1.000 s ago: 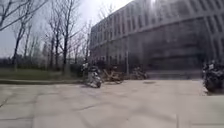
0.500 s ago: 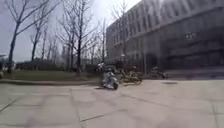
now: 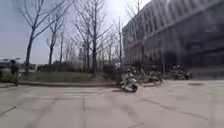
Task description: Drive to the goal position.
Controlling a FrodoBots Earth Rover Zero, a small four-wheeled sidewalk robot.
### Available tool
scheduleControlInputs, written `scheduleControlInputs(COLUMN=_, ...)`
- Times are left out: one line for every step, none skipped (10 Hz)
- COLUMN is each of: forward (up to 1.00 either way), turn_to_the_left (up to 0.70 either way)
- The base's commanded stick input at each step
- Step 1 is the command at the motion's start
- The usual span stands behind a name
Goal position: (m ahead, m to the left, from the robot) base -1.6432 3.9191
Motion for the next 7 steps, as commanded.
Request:
scheduleControlInputs(forward=1.00, turn_to_the_left=0.40)
scheduleControlInputs(forward=1.00, turn_to_the_left=0.40)
scheduleControlInputs(forward=1.00, turn_to_the_left=0.40)
scheduleControlInputs(forward=1.00, turn_to_the_left=0.40)
scheduleControlInputs(forward=1.00, turn_to_the_left=0.40)
scheduleControlInputs(forward=1.00, turn_to_the_left=0.40)
scheduleControlInputs(forward=1.00, turn_to_the_left=0.40)
